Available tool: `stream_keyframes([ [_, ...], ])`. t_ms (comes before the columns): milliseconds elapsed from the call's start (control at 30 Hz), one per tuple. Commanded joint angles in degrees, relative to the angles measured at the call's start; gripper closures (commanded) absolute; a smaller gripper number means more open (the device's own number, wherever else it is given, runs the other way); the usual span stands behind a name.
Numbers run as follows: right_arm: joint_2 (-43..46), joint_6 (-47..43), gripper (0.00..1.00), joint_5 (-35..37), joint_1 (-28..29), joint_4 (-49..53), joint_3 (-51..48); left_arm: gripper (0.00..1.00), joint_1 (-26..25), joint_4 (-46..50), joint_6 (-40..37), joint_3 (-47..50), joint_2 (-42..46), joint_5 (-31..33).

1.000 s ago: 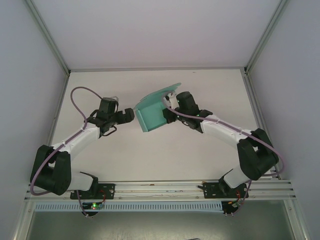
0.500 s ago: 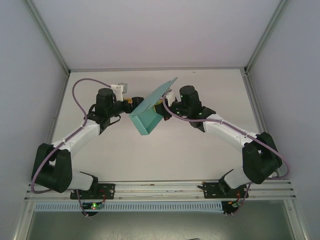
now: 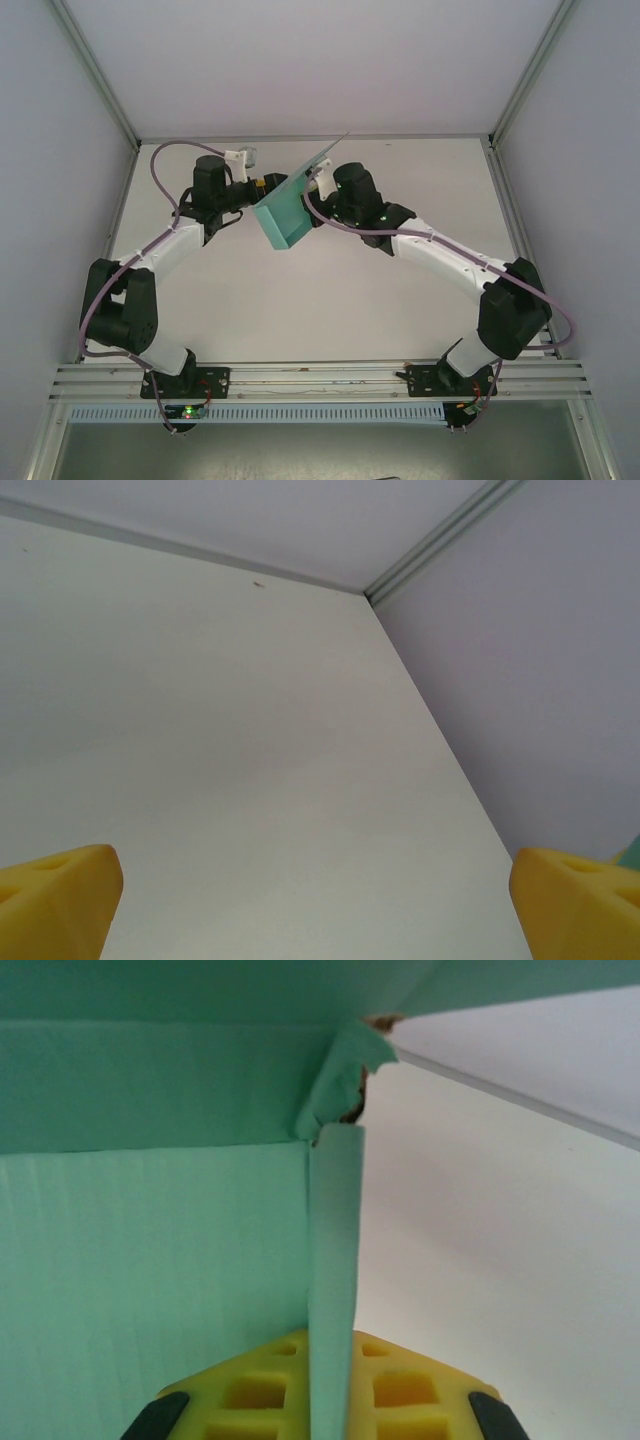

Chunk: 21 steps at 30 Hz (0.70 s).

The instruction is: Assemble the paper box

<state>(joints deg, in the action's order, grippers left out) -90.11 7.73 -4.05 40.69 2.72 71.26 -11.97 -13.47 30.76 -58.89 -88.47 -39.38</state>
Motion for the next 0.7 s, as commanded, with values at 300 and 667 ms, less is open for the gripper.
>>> stream_keyframes([
  [300,-7.1,14.2,1.00,9.1,-0.1,-6.8,5.5,0.00,-8.1,2.2,-5.5,-4.6,2.2,-12.6],
  [667,-14.7,0.5,1.00,4.1,1.5,-3.5,9.9,0.00,-10.5,2.5,-6.3,-8.7,1.5,-15.2],
])
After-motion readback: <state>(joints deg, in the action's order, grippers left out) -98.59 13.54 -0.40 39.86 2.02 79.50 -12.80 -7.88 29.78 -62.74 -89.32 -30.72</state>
